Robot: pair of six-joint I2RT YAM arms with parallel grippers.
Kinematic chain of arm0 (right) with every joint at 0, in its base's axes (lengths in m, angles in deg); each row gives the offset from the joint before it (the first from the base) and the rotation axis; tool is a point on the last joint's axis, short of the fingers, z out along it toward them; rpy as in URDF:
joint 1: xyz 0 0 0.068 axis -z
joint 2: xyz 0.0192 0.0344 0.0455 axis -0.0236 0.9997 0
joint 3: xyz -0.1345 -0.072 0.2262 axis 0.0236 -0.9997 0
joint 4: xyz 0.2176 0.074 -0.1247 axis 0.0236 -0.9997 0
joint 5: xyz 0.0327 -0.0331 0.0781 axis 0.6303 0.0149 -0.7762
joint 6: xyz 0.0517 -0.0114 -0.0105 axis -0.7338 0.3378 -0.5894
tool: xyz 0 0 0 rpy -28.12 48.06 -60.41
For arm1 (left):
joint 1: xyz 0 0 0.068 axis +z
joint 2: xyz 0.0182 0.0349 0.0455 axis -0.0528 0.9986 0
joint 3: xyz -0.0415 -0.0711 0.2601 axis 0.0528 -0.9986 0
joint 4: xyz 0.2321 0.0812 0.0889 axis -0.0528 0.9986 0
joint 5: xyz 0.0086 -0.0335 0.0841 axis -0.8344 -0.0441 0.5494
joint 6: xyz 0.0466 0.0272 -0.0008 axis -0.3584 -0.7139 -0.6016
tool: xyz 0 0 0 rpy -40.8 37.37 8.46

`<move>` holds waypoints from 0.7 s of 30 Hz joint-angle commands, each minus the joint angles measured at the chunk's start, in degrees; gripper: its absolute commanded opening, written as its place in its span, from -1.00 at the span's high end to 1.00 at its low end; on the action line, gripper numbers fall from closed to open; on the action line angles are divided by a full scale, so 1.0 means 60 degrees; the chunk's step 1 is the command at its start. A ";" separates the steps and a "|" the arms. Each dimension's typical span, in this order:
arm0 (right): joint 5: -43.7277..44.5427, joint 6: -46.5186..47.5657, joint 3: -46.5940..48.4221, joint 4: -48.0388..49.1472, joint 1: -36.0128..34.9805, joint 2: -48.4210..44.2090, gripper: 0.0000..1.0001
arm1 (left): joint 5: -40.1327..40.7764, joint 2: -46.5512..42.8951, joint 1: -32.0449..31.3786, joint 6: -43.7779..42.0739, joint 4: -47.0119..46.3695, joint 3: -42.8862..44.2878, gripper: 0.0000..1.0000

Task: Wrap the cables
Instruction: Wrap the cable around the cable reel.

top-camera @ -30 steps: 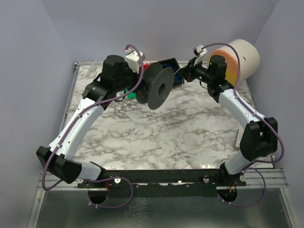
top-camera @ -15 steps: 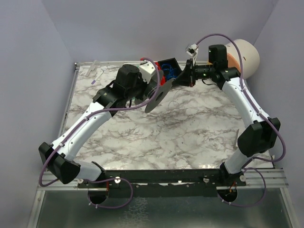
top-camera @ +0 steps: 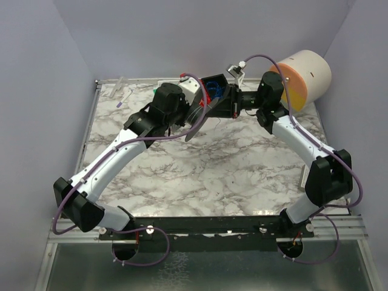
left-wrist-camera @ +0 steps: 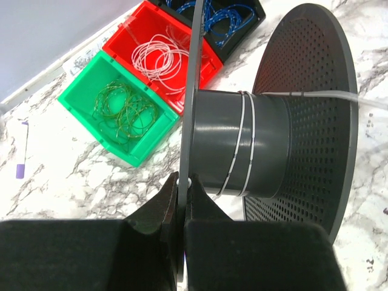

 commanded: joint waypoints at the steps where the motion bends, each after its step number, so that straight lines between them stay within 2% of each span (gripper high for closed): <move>1: -0.0957 -0.2091 0.0396 0.2321 -0.0314 -0.0135 0.99 | 0.1181 0.0325 0.0154 0.0306 -0.1011 0.0171 1.00; 8: -0.0816 -0.2933 0.0496 0.3290 -0.0880 0.0214 0.99 | 0.1996 0.0630 0.0071 0.0548 -0.0992 0.0537 1.00; 15: -0.0638 -0.0186 0.0217 0.1162 -0.2438 0.0232 0.99 | 0.2018 0.1036 0.0169 0.1381 -0.0916 0.1038 1.00; 21: -0.0712 0.0877 -0.0485 0.1217 -0.2909 0.0657 0.99 | 0.0410 0.0983 0.0931 0.2047 -0.0582 0.1580 1.00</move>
